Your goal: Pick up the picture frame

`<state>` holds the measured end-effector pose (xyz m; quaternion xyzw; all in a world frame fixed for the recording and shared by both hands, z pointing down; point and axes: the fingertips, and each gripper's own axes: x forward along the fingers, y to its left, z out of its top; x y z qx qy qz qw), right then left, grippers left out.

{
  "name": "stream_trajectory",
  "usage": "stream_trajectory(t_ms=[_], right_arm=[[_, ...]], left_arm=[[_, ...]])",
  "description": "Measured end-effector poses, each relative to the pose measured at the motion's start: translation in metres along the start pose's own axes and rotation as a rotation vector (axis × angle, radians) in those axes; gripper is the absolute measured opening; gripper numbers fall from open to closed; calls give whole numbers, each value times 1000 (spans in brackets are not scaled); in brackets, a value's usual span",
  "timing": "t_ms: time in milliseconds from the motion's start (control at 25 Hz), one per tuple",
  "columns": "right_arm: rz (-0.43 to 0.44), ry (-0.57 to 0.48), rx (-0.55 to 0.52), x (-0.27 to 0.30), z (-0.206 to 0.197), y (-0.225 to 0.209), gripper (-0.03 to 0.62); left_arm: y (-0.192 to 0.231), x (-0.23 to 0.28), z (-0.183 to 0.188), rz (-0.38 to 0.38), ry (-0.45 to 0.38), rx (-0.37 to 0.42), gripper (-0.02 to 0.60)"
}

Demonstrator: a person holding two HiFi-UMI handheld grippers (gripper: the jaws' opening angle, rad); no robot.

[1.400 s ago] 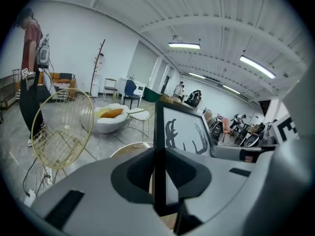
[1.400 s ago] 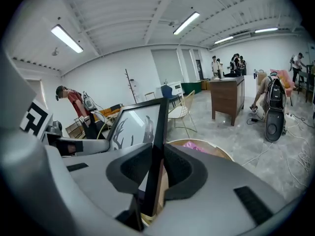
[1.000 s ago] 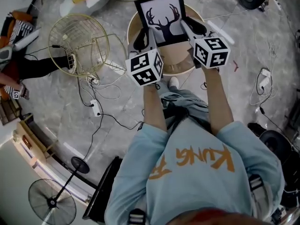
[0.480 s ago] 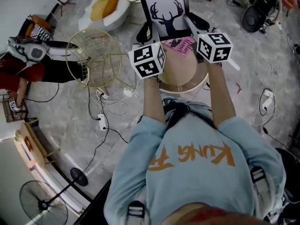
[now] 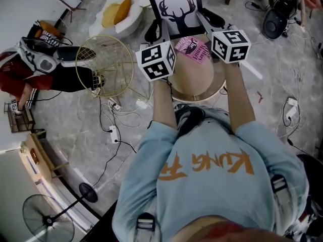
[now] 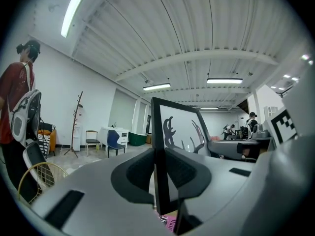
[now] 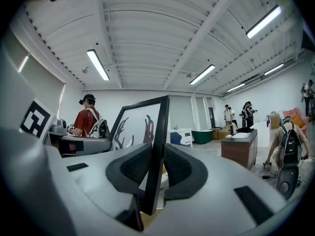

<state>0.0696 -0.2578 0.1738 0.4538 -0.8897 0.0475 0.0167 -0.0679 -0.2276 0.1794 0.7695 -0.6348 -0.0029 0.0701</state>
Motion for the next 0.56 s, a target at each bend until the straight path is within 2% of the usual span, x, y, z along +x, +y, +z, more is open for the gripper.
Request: stream_trajectory(t_ms=[240,560], right_arm=[[-19,-18,-3,-9,6,0,74],[-16,-28,-5,-13,14,-29,74]], left_arm=[[-6,-4,6,-22,-12,12,81],[-30,16,11,-23,-14,15,81]])
